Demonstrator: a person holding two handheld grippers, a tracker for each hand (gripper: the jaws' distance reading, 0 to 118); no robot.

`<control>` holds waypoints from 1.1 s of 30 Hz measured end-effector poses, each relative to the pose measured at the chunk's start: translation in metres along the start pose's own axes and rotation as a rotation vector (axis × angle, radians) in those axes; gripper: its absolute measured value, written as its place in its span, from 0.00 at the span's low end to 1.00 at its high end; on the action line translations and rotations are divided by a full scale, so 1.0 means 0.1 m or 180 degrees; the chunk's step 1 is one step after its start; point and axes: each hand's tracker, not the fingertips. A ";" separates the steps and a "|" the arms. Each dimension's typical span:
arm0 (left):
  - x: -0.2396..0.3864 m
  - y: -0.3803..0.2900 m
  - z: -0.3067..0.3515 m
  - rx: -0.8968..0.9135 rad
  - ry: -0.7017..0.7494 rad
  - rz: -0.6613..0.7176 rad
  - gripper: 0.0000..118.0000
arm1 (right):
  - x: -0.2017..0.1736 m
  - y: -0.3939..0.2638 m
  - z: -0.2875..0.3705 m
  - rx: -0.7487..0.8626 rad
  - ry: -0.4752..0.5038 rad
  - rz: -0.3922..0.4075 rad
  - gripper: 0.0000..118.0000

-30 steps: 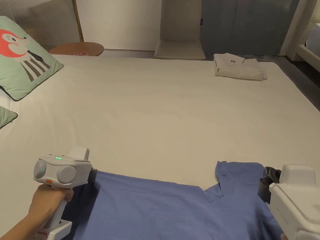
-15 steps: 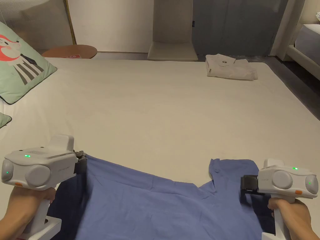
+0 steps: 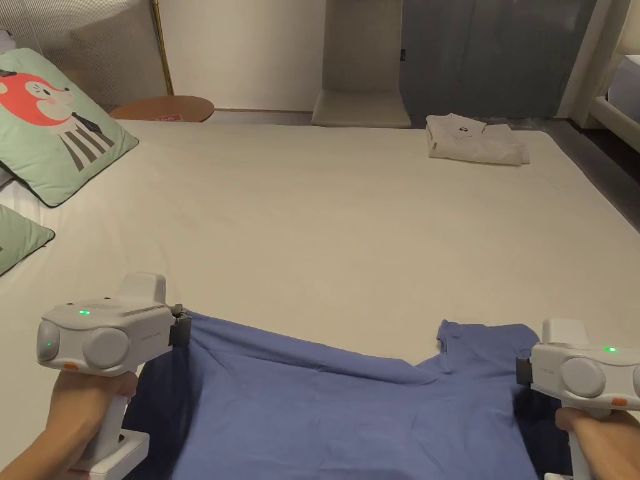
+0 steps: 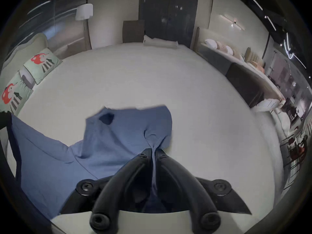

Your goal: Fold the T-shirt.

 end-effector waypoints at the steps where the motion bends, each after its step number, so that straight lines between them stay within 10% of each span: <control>1: -0.01 0.00 0.05 0.0024 0.0011 0.0025 0.03 | 0.00 0.02 0.11 0.0079 0.0021 0.0019 0.04; 17: -0.25 1.39 1.28 0.1439 0.0353 0.0320 0.03 | -0.24 1.53 1.92 0.2443 -0.0081 0.0330 0.03; 33: -0.28 2.95 1.55 0.2288 0.0819 0.0209 0.03 | -0.44 3.13 2.54 0.3351 -0.0243 0.0407 0.03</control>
